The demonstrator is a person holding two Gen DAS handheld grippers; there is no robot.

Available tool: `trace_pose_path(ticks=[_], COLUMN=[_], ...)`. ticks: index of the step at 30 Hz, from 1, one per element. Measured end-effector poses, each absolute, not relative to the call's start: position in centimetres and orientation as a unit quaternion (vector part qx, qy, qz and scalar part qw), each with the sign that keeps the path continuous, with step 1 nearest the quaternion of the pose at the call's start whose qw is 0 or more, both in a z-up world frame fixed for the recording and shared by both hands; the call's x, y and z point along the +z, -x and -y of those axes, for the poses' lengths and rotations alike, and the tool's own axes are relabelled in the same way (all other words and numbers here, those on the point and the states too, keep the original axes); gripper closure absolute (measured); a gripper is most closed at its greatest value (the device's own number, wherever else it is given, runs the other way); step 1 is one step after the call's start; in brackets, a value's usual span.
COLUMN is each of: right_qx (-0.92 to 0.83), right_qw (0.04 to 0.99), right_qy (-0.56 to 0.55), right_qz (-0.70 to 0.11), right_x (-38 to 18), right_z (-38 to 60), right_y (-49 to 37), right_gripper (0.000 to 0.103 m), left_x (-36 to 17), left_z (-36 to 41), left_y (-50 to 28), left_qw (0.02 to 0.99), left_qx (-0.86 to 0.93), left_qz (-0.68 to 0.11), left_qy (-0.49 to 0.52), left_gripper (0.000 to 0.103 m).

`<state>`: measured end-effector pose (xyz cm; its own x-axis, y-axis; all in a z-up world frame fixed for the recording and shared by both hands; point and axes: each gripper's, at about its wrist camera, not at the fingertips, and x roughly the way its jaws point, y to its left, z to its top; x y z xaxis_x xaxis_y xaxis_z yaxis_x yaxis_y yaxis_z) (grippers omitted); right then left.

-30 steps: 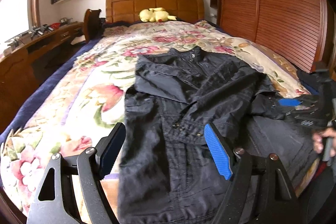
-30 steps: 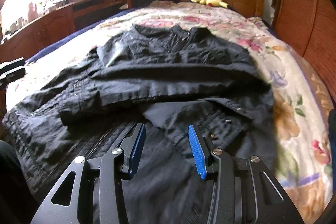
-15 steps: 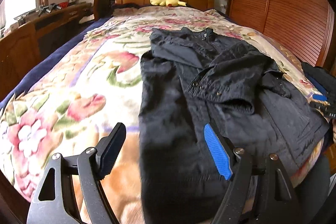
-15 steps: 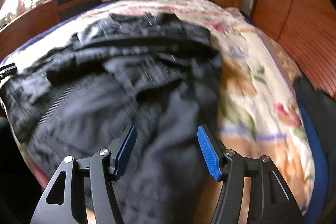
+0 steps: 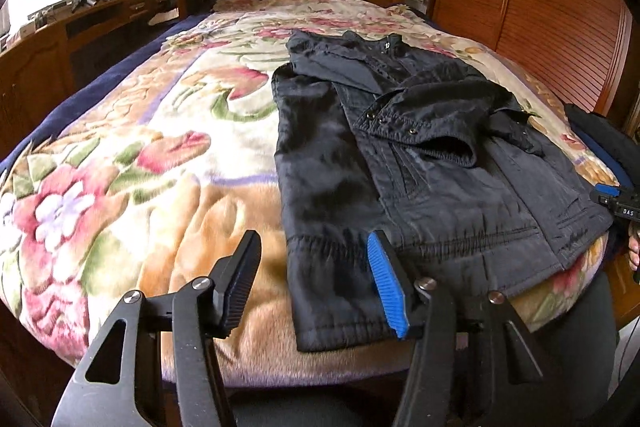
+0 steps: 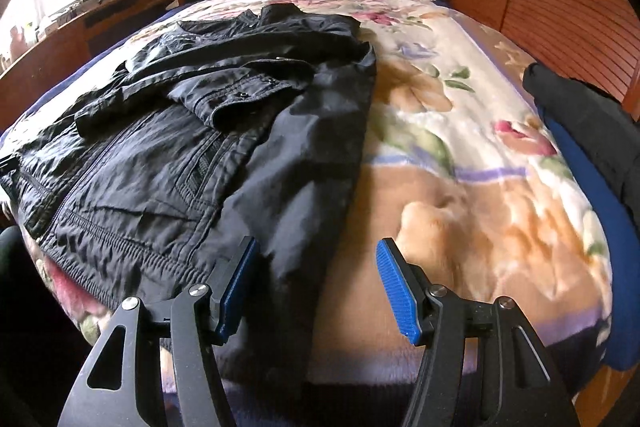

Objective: Fold large clothes

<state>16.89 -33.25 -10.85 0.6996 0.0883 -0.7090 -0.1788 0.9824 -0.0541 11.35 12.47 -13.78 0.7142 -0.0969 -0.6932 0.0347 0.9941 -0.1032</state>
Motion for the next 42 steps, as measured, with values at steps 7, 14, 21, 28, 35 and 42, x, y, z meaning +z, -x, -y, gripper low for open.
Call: trace_pose_path(ticks=[7, 14, 21, 28, 35, 42], right_qx=[0.100, 0.118, 0.135, 0.156, 0.166, 0.178], right_qw=[0.915, 0.910, 0.905, 0.915, 0.937, 0.952], right_qy=[0.033, 0.027, 0.034, 0.030, 0.007, -0.020], right_qz=[-0.389, -0.396, -0.401, -0.372, -0.308, -0.250], right_x=[-10.9, -11.4, -11.5, -10.0, -4.4, 1.0], right_z=[34.1, 33.9, 33.1, 32.6, 33.1, 34.4], right_y=[-15.9, -15.8, -16.3, -16.1, -14.8, -10.1], right_gripper=[0.041, 0.042, 0.059, 0.089, 0.092, 0.093], left_x=[-14.3, -14.5, -14.3, -11.5, -5.6, 0.7], left_z=[-12.6, -12.1, -11.9, -12.0, -10.6, -9.7], left_y=[-10.5, -10.4, -9.9, -9.4, -8.6, -5.2], left_qw=[0.921, 0.918, 0.919, 0.933, 0.951, 0.966], left_qx=[-0.047, -0.055, -0.061, -0.065, -0.078, -0.094], left_qz=[-0.384, -0.389, -0.386, -0.349, -0.296, -0.240], left_qy=[0.054, 0.050, 0.053, 0.062, 0.039, 0.015], left_gripper=[0.052, 0.052, 0.072, 0.096, 0.097, 0.097])
